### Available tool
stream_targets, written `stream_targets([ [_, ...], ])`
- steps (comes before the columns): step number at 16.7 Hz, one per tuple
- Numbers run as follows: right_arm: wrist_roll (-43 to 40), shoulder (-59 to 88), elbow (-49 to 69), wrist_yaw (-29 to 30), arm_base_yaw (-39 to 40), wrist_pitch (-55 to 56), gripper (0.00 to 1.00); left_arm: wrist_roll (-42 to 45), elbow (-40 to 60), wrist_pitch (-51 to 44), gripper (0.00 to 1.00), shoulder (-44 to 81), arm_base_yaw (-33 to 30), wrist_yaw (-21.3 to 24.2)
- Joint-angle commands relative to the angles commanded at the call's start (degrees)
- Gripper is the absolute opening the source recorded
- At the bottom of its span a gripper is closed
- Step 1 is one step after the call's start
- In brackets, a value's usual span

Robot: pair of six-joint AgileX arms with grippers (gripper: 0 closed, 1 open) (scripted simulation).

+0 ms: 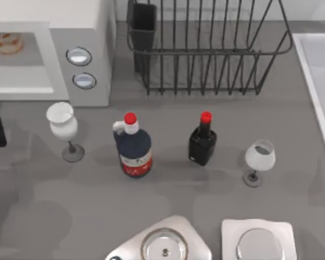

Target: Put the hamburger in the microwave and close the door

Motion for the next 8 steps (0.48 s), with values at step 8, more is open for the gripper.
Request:
stream_targets([
  [8, 0.0, 0.0, 0.0, 0.0, 0.0, 0.0, 1.00, -0.1, 5.3, -22.8, 1.00, -16.0, 0.0, -0.2],
])
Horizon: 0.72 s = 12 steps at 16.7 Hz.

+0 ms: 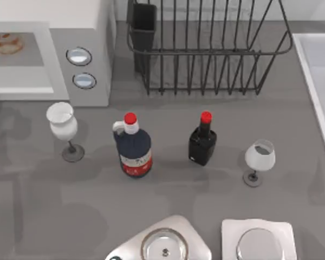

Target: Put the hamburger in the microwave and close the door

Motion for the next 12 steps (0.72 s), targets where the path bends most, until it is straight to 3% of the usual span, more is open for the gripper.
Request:
stream_targets([
  [4, 0.0, 0.0, 0.0, 0.0, 0.0, 0.0, 1.00, 0.0, 2.5, -8.4, 1.00, -6.9, 0.0, -0.1],
  [12, 0.0, 0.0, 0.0, 0.0, 0.0, 0.0, 1.00, -0.3, 1.6, -9.2, 1.00, -9.4, -0.7, -0.9],
])
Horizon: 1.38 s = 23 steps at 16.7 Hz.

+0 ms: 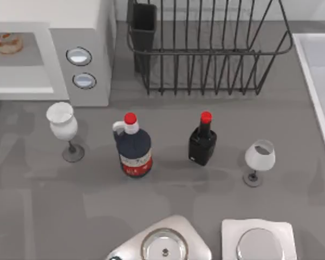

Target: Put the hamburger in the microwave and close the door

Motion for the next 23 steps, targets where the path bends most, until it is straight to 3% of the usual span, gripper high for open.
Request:
stream_targets([
  [5, 0.0, 0.0, 0.0, 0.0, 0.0, 0.0, 1.00, -1.6, -7.0, -2.4, 1.00, -15.2, -4.2, -4.0],
  [16, 0.0, 0.0, 0.0, 0.0, 0.0, 0.0, 1.00, -6.0, -28.4, -20.7, 1.00, -69.9, -14.0, -14.0],
  [23, 0.0, 0.0, 0.0, 0.0, 0.0, 0.0, 1.00, -6.7, -31.7, -25.3, 1.00, -78.9, -15.5, -15.5],
])
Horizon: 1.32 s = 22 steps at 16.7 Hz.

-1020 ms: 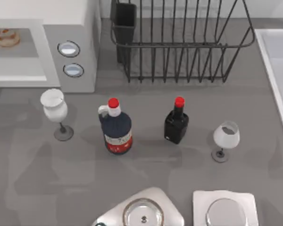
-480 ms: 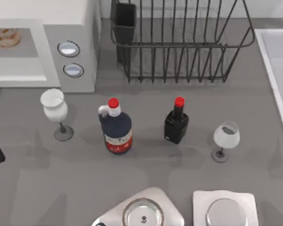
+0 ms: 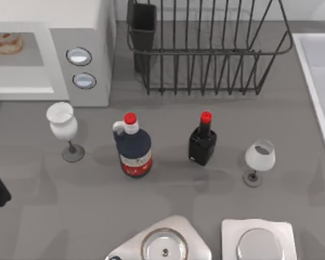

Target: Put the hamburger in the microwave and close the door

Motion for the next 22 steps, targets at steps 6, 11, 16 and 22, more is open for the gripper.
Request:
stream_targets([
  [6, 0.0, 0.0, 0.0, 0.0, 0.0, 0.0, 1.00, 0.0, 0.0, 0.0, 0.70, 0.0, 0.0, 0.0],
  [11, 0.0, 0.0, 0.0, 0.0, 0.0, 0.0, 1.00, 0.0, 0.0, 0.0, 0.32, 0.0, 0.0, 0.0],
  [16, 0.0, 0.0, 0.0, 0.0, 0.0, 0.0, 1.00, 0.0, 0.0, 0.0, 0.00, 0.0, 0.0, 0.0],
  [22, 0.0, 0.0, 0.0, 0.0, 0.0, 0.0, 1.00, 0.0, 0.0, 0.0, 0.00, 0.0, 0.0, 0.0],
])
